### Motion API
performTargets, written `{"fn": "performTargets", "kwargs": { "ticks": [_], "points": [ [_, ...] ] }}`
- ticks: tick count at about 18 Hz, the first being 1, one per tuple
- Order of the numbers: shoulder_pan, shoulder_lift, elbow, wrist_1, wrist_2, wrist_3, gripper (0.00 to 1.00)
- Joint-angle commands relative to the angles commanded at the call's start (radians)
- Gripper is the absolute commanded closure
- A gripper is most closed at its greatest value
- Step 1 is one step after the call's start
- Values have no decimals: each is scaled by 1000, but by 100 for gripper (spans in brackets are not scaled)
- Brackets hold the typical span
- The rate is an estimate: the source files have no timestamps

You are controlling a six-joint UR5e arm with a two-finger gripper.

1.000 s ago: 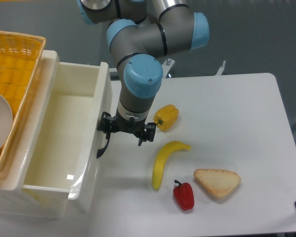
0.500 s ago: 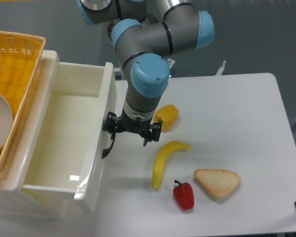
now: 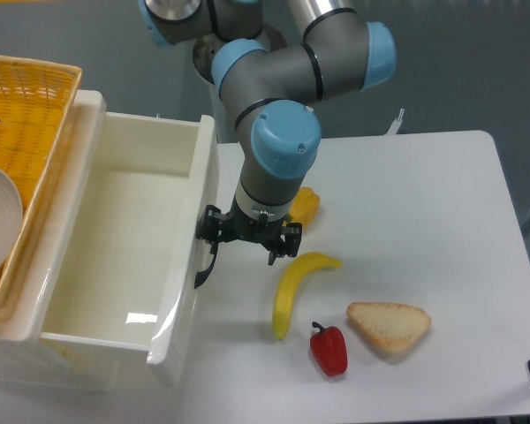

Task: Slide open the top white drawer

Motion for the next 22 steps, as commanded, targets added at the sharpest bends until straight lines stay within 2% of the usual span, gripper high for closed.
{"fn": "performTargets", "kwargs": {
  "ticks": [9, 22],
  "points": [
    [21, 2, 0, -2, -5, 9, 0],
    [52, 2, -9, -2, -91, 9, 0]
  ]
}}
